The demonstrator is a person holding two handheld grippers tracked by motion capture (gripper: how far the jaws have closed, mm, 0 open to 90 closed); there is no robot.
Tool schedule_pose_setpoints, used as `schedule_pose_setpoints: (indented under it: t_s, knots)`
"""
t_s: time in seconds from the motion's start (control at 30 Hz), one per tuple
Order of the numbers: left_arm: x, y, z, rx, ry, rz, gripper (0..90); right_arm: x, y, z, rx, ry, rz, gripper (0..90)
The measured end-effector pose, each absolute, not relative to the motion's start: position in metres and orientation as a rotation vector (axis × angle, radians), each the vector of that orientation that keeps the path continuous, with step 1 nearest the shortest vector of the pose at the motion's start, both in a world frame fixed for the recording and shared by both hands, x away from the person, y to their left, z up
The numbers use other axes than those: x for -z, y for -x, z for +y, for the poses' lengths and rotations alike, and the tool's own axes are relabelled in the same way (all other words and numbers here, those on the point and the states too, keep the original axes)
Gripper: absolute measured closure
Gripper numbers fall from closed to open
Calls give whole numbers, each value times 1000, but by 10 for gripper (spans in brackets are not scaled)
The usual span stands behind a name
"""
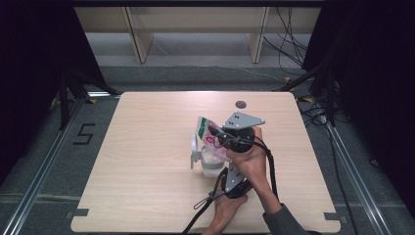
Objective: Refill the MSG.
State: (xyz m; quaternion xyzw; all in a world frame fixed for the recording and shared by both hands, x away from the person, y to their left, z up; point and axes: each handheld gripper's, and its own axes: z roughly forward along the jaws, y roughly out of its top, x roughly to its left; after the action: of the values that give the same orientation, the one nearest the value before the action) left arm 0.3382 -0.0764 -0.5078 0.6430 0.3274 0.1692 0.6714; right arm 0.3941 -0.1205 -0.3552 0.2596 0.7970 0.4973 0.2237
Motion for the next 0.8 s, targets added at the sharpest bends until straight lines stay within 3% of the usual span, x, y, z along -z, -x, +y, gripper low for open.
schedule_pose_setpoints:
  t_s: [0.8]
  knots:
    - [507,-337,-77,-374,-1428,732,792,354,-391,-118,-1354,-721,2219,895]
